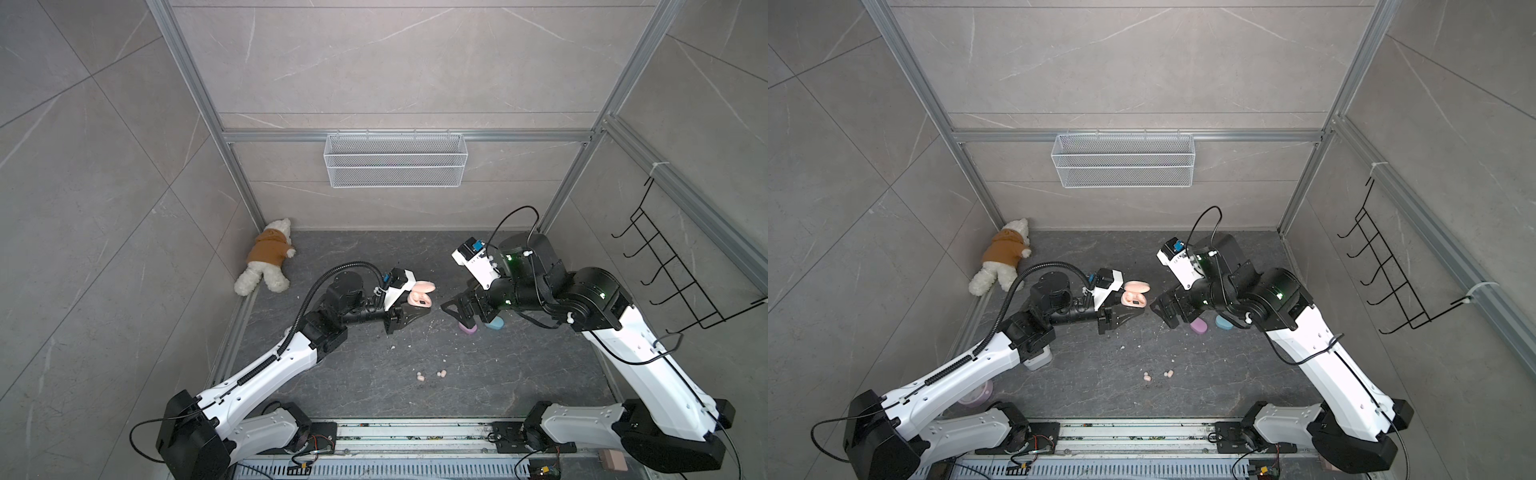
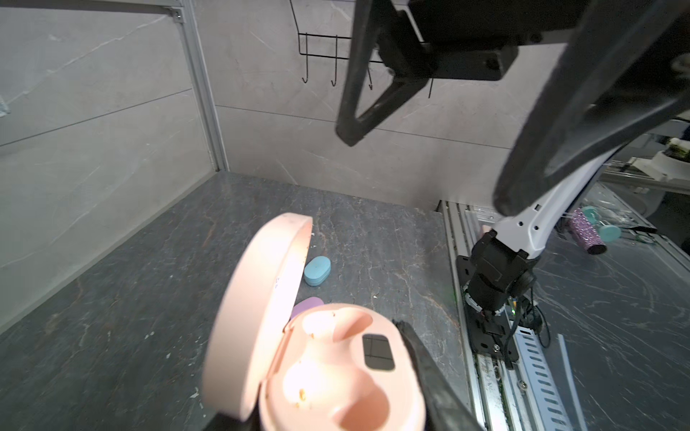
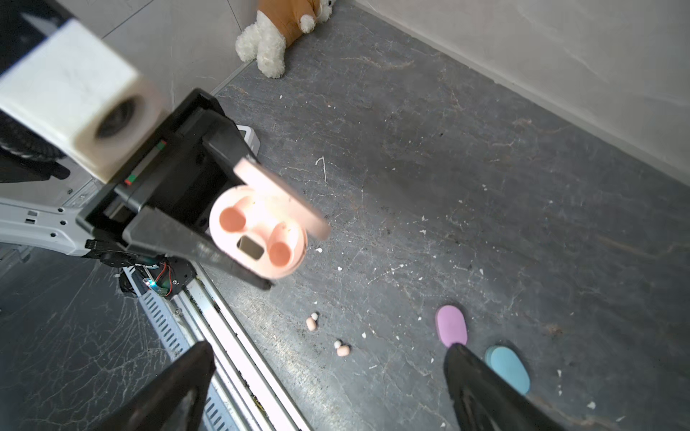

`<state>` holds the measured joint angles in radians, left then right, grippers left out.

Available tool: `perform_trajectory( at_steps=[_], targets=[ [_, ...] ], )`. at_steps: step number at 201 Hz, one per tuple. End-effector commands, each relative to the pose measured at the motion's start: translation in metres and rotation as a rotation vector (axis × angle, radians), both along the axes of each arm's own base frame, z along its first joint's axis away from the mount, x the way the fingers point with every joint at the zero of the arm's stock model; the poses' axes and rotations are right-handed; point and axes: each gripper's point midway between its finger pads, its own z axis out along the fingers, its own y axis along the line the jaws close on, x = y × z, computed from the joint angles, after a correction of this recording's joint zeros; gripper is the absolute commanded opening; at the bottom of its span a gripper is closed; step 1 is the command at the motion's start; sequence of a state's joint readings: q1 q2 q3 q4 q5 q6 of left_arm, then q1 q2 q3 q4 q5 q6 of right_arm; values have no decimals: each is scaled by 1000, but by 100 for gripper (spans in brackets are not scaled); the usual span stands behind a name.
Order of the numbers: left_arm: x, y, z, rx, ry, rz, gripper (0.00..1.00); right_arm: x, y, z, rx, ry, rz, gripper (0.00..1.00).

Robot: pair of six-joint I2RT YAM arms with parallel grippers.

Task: Insert the wireless bluetooth earbuds into the charging case
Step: 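Release the lid and move the right gripper down over the peach earbuds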

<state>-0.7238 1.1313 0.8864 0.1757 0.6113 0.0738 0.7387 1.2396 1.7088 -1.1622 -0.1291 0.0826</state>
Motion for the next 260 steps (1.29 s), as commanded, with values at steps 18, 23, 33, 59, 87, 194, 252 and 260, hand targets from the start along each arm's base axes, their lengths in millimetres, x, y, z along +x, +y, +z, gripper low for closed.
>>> perform_trajectory(
  at_steps=[18,23,33,59,87,194,252,260],
  targets=[
    [15,13,22,-65,-71,111,2,-11,-17,-54,9,186,-175,98],
    [16,13,22,-66,-73,118,2,-10,-17,-62,16,205,-201,99],
    [19,15,22,-68,-78,131,2,-11,-17,-84,29,264,-252,99],
    [21,16,24,-75,-76,144,2,-18,-7,-145,76,449,-352,97],
    [21,18,20,-67,-63,152,2,-29,3,-201,103,581,-432,96],
    [22,34,14,-53,-39,213,2,-54,16,-298,-7,877,-603,85],
    [17,45,12,-79,-5,247,2,-51,14,-313,-51,903,-625,85],
    [16,47,12,-86,-2,254,2,-51,14,-316,-58,912,-628,85]
  ],
)
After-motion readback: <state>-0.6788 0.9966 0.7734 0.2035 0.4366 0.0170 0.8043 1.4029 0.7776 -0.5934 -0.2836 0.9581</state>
